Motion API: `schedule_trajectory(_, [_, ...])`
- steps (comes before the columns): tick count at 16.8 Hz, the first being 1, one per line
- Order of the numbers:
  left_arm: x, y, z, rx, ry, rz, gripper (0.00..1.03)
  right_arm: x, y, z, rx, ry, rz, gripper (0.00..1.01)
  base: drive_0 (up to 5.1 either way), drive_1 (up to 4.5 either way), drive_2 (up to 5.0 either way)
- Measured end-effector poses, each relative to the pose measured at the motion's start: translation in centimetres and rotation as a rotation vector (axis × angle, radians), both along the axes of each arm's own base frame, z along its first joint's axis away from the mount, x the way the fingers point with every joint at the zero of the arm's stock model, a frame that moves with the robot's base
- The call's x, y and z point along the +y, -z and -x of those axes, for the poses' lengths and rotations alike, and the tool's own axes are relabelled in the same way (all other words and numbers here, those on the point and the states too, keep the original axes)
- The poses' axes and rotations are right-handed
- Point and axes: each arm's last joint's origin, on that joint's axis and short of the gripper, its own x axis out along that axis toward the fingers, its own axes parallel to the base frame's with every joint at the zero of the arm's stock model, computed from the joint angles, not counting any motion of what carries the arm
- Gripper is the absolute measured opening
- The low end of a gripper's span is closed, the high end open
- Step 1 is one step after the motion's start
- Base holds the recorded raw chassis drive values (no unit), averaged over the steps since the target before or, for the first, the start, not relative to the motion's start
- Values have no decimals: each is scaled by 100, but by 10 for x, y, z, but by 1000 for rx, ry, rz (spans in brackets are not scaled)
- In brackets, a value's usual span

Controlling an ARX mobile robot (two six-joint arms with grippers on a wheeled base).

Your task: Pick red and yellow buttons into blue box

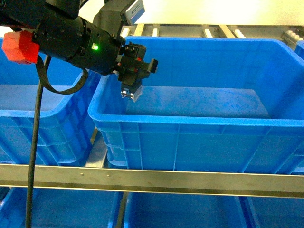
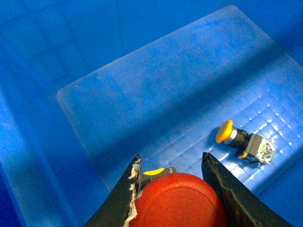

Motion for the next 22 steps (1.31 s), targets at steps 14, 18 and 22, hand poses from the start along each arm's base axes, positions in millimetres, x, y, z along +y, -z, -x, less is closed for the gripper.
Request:
schedule_trajectory(14, [133, -32, 173, -408, -643, 243, 98, 0, 0, 0, 0, 0, 0, 98, 0, 0, 0])
schedule_trajectory(18, [101, -6, 239, -277, -618, 256, 98, 0, 0, 0, 0, 0, 0, 98, 0, 0, 0])
schedule_trajectory(22, [84, -13, 260, -344, -624, 291, 98, 0, 0, 0, -1, 0, 0, 98, 0, 0, 0])
